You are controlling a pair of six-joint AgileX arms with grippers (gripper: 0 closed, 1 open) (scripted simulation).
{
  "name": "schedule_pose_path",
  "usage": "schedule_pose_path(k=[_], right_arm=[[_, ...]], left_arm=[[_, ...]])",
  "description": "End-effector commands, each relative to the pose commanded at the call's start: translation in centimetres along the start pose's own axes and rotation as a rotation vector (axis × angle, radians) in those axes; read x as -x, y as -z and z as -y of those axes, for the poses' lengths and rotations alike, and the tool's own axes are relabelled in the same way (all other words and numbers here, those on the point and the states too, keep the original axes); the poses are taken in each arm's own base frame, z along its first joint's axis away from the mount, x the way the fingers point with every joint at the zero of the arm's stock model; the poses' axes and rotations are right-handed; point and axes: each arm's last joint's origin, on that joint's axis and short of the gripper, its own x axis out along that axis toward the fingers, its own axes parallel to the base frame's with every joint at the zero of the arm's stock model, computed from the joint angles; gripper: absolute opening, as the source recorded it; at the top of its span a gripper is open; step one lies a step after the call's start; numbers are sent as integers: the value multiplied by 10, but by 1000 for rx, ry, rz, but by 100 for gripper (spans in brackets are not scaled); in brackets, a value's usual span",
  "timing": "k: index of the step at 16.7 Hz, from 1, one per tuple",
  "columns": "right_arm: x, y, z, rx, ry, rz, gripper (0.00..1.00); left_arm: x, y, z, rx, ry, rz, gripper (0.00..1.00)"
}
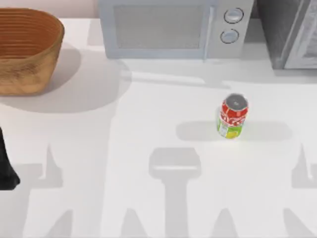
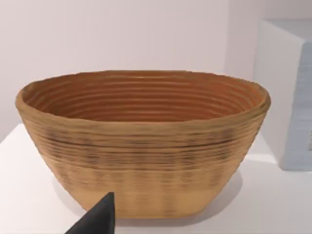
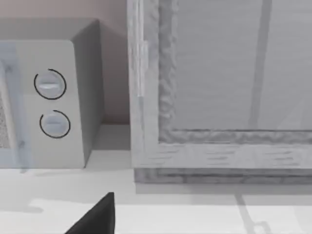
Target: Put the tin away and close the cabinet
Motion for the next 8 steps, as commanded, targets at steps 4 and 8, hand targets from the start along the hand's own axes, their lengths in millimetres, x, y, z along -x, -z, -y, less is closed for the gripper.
schedule_pose_path(k=[4, 8], right_arm=[[-1, -3, -1, -4, -4, 5, 100], [-10, -16, -8, -20, -16, 18, 100]], left_arm=[[0, 0, 0, 0, 0, 0, 100], [0, 0, 0, 0, 0, 0, 100]])
